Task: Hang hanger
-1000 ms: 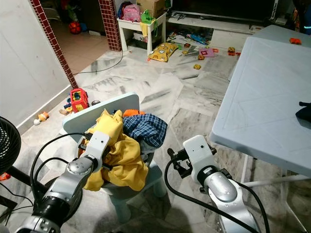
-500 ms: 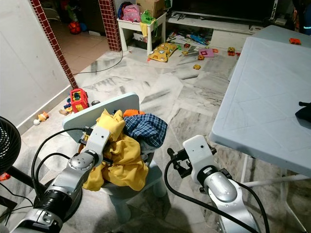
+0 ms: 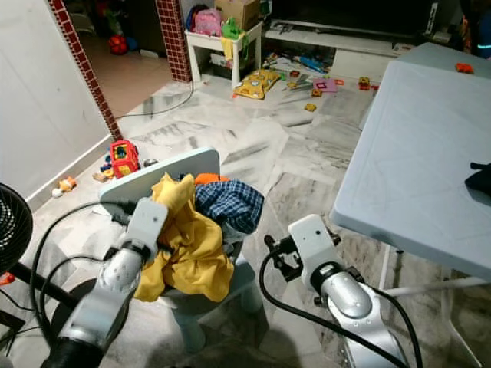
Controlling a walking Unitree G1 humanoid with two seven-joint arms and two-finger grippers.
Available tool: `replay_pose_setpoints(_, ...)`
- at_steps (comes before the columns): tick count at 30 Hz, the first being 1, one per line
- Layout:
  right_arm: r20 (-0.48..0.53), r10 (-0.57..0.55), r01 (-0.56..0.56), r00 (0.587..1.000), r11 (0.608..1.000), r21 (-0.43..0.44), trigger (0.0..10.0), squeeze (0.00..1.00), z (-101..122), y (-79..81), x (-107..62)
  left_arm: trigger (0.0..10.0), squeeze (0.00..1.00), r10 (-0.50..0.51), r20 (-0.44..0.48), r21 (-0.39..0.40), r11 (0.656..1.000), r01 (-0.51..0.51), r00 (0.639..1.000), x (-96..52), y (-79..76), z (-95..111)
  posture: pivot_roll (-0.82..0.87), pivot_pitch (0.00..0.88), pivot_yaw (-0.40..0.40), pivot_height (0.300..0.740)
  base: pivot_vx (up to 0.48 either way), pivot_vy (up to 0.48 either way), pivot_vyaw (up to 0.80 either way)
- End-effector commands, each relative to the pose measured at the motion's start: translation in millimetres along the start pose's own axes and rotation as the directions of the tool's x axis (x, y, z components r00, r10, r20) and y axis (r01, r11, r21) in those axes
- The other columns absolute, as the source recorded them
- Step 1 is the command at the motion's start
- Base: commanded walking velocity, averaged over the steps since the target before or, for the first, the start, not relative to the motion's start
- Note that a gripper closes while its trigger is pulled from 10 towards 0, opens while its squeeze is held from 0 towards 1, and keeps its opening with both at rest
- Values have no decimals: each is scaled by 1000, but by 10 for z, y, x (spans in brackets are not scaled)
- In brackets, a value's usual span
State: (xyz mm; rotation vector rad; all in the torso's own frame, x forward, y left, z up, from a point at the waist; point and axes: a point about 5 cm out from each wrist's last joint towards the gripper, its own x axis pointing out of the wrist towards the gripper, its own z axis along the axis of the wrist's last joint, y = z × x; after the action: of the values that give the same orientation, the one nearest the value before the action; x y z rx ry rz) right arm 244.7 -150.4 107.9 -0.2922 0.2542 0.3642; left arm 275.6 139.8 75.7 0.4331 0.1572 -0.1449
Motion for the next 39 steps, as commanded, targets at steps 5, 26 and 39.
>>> replay_pose_setpoints(5, 19, 3, -3, 1000, 1000, 3, 10000, 0, 27, 31, 64, 0, 0, -9, -13, 35, 999, 10, 1000, -117, 51, -6, -179, 18, 28, 740, 0, 0, 0)
replay_pose_setpoints(26, 22, 0, 0, 1000, 1000, 1, 10000, 0, 2, 35, 55, 10000, 1000, -97, -165, -19, 995, 95, 982, -20, 23, -104, -199, 18, 34, 740, 0, 0, 0)
replay_pose_setpoints(39, 21, 7, -7, 1000, 1000, -3, 10000, 0, 6, 33, 62, 10000, 1000, -138, -194, -8, 990, 139, 971, -17, -26, -119, -202, 19, 31, 740, 0, 0, 0)
